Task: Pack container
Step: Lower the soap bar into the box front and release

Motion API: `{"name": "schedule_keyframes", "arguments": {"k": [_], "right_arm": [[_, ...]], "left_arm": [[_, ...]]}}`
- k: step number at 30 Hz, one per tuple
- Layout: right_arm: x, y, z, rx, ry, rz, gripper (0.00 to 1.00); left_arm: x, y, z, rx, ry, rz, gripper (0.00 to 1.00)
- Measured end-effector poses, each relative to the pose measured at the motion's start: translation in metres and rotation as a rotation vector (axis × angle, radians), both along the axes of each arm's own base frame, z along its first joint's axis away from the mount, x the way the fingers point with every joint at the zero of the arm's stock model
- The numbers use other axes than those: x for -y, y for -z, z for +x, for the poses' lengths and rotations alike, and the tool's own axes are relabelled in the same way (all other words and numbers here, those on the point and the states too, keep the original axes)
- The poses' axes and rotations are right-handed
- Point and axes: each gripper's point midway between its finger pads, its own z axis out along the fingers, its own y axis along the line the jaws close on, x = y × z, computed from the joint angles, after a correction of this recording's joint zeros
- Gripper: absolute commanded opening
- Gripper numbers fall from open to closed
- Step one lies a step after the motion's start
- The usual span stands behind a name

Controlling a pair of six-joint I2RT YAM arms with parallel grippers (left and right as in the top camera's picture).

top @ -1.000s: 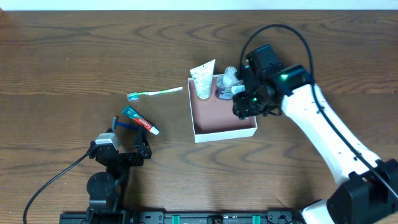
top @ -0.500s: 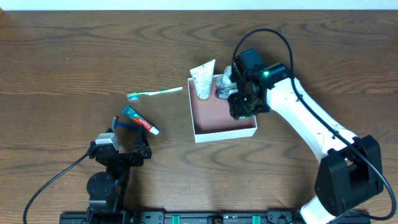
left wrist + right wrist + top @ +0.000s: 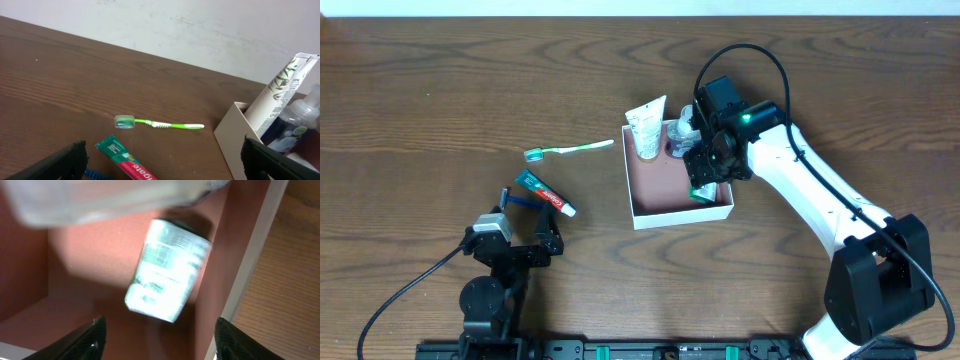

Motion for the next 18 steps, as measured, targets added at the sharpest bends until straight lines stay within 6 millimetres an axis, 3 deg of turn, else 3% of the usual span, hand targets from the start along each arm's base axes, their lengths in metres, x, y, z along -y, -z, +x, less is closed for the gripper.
{"name": "schedule_keyframes", "arguments": {"k": [6,12,15,18], "right_arm": [[0.001,-0.001,-0.003,-0.014,0.000,-0.005,0.73],[0.009,-0.009,-0.019,-0.059,0.002,-0.025,0.75],[0.013,-0.026,-0.021,-0.023,0.013,-0.005,0.76],[0.023,-0.058,-0.019,0.063,0.040,0.036,0.79]], "left_arm": [[0.000,0.000,0.000,0.000,0.000,0.000,0.98],[0.000,0.000,0.000,0.000,0.000,0.000,0.98],[0.000,0.000,0.000,0.000,0.000,0.000,0.98],[0.000,0.000,0.000,0.000,0.000,0.000,0.98]]}}
